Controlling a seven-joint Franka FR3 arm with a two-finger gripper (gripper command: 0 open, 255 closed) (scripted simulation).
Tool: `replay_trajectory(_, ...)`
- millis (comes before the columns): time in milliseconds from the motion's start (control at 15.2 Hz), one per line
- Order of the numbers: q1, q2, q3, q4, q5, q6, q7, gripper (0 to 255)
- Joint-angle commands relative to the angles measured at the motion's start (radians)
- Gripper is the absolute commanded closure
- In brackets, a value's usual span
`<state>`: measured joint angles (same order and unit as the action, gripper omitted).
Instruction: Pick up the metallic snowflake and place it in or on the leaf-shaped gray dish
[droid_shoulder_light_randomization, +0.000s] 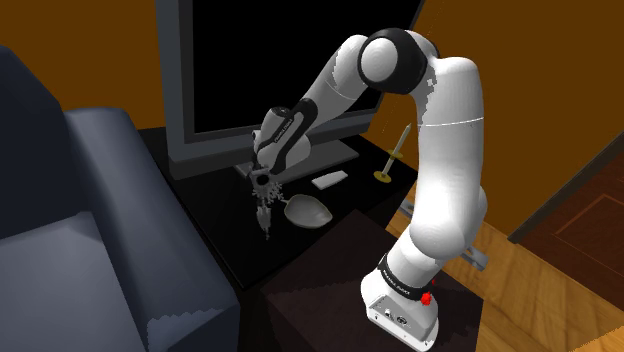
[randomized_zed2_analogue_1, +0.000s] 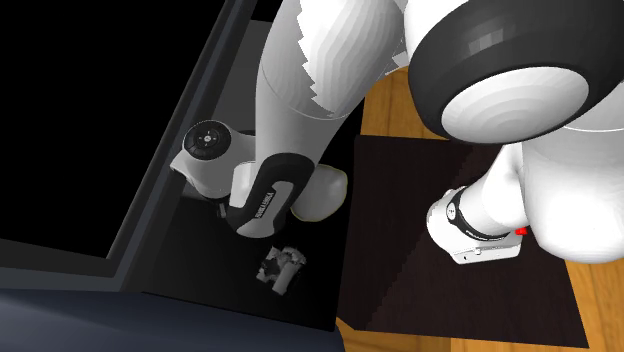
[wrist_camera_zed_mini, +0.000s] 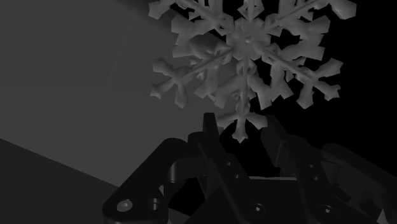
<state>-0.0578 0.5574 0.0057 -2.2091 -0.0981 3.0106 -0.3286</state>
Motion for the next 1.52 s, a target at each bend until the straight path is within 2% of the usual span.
replay_trajectory(0, 0.000, 0.000, 0.000, 0.000, 0.000, 0.000, 0.000, 255)
replay_trajectory(396, 0.000, 0.000, 0.000, 0.000, 0.000, 0.000, 0.000, 255)
replay_trajectory(1452, -0.024, -0.207, 0.029, -0.041, 0.021, -0.166, -0.021, 255)
